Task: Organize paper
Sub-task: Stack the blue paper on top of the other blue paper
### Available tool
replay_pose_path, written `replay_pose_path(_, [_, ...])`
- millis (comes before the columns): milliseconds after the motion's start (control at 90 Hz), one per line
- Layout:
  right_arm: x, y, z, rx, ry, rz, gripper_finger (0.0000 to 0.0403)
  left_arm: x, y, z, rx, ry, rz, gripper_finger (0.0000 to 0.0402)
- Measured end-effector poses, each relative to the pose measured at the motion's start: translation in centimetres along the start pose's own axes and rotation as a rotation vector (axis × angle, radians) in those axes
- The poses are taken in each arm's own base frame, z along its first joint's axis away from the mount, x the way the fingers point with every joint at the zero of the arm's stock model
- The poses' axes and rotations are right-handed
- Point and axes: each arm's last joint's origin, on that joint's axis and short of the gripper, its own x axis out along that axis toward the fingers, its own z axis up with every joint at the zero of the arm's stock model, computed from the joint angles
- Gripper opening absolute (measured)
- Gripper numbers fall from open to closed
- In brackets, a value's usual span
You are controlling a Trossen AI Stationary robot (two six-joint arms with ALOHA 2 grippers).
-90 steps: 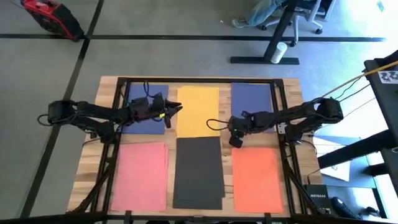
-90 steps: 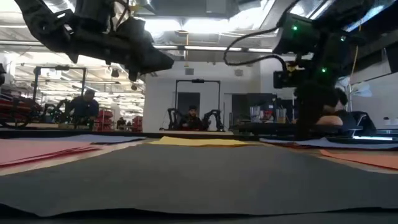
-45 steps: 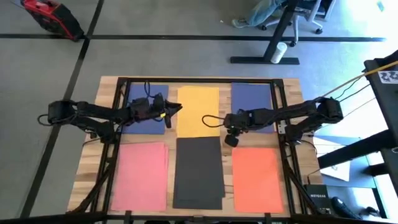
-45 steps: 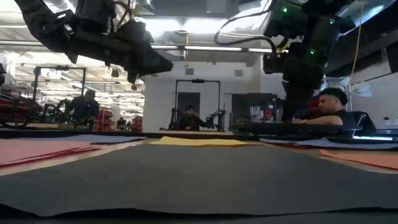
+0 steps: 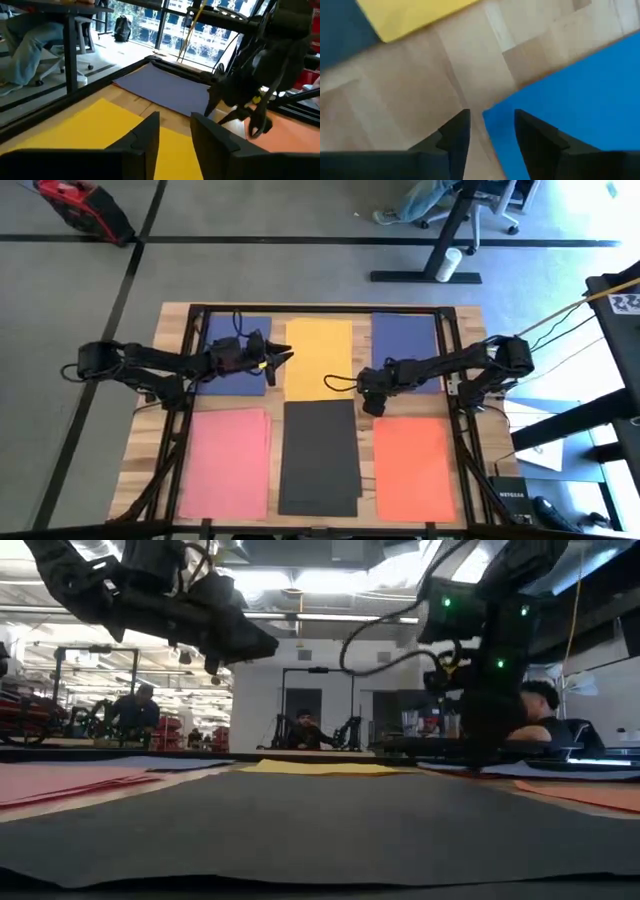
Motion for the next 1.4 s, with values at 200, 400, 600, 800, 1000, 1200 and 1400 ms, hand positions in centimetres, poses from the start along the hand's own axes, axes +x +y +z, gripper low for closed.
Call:
replay_pose_path(200, [0.4, 0.2, 0.0, -0.007, 0.010, -0.013, 0.0073, 0.0, 0.0, 0.0, 0.001, 0.001, 0.000, 0.0098])
replay_pose_path(400, [0.1, 0.2, 0.4, -0.008, 0.004, -0.007, 0.0011, 0.0, 0.0, 0.0, 0.002, -0.001, 0.000, 0.0098])
replay_pose_path(600, [-1.4, 0.6, 1.9, -0.012, -0.037, 0.066, 0.0003, 0.0, 0.0, 0.0, 0.008, 0.000, 0.000, 0.0098])
replay_pose_path(800, [-3.6, 0.9, 4.1, -0.044, -0.125, 0.124, 0.0001, 0.0, 0.0, 0.0, 0.029, 0.000, 0.000, 0.0098])
replay_pose_path(1000, [-5.0, 0.5, 6.8, -0.080, -0.295, 0.169, 0.0000, -0.2, -0.7, 0.4, 0.031, -0.029, -0.038, 0.0098])
replay_pose_path(1200, [-5.1, -1.2, 8.9, -0.054, -0.432, 0.251, 0.0000, -1.1, -2.1, 1.4, 0.076, -0.091, -0.147, 0.0098])
replay_pose_path(1400, [-5.4, -3.2, 10.8, -0.018, -0.579, 0.346, 0.0000, -2.3, -3.6, 2.4, 0.118, -0.150, -0.221, 0.0098])
